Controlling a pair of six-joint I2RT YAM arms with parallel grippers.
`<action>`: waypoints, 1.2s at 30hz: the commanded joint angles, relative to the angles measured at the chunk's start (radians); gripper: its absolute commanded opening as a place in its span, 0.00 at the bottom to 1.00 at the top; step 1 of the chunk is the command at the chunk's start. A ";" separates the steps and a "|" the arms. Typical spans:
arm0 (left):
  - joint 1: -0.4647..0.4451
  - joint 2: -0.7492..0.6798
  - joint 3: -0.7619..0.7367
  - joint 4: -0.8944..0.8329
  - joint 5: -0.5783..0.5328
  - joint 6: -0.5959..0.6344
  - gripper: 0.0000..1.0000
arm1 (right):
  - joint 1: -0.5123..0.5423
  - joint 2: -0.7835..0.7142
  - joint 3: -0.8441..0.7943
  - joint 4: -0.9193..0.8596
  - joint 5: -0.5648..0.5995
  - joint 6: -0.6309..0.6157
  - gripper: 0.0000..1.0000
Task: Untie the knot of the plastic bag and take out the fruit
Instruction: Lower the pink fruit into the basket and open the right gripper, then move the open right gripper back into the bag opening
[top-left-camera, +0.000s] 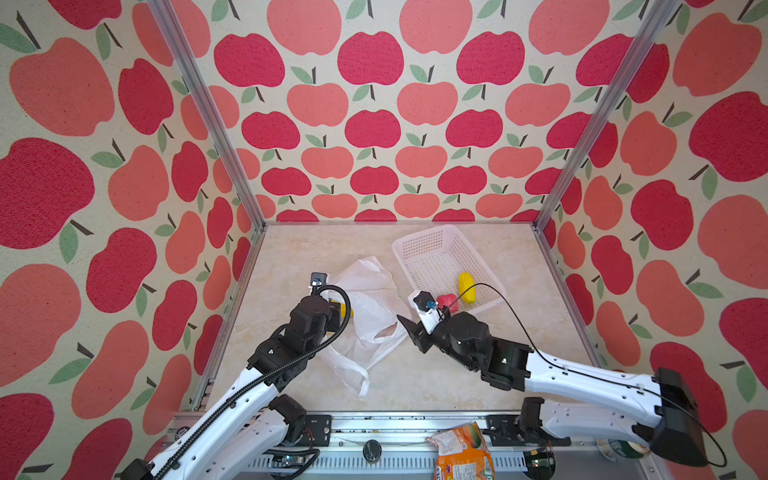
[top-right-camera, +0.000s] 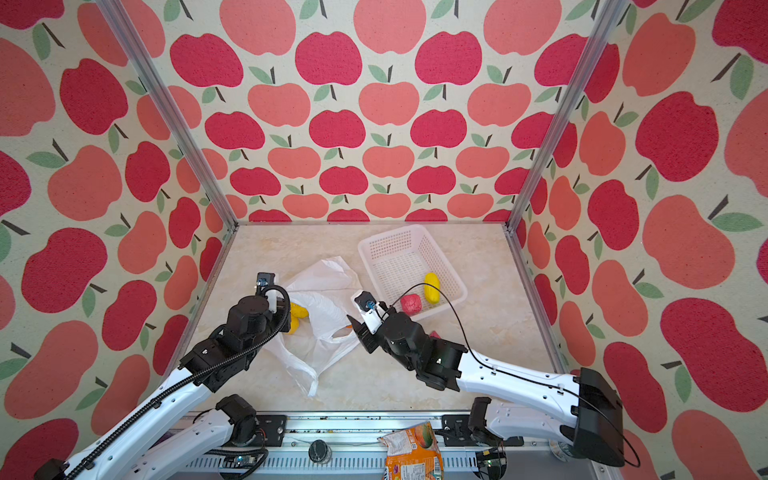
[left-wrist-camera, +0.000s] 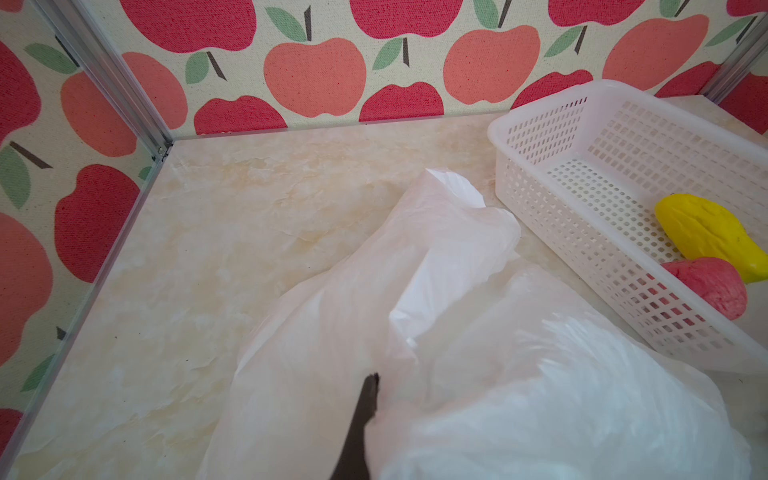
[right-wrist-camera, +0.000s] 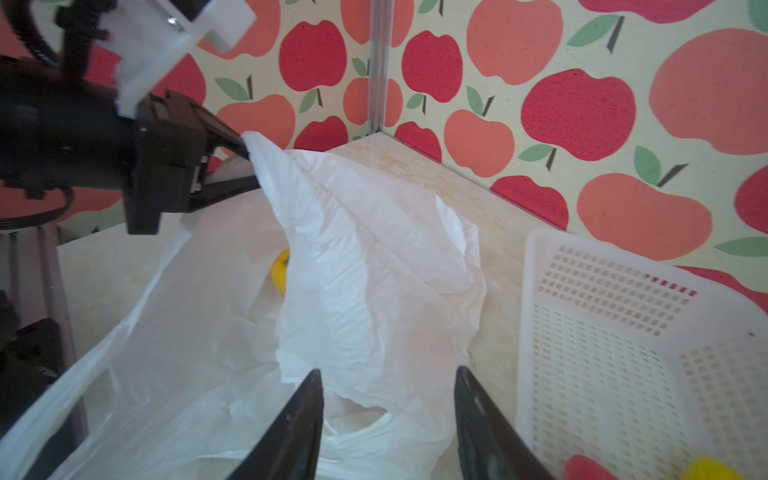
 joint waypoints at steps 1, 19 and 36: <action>0.003 0.003 -0.004 -0.020 0.010 -0.014 0.00 | 0.079 0.151 0.061 0.098 0.048 -0.114 0.45; 0.002 -0.015 -0.007 -0.024 0.018 -0.017 0.00 | 0.094 0.810 0.389 0.236 -0.044 0.084 0.18; 0.001 -0.032 -0.016 -0.016 0.021 -0.020 0.00 | 0.150 0.761 0.190 0.528 -0.022 0.007 0.22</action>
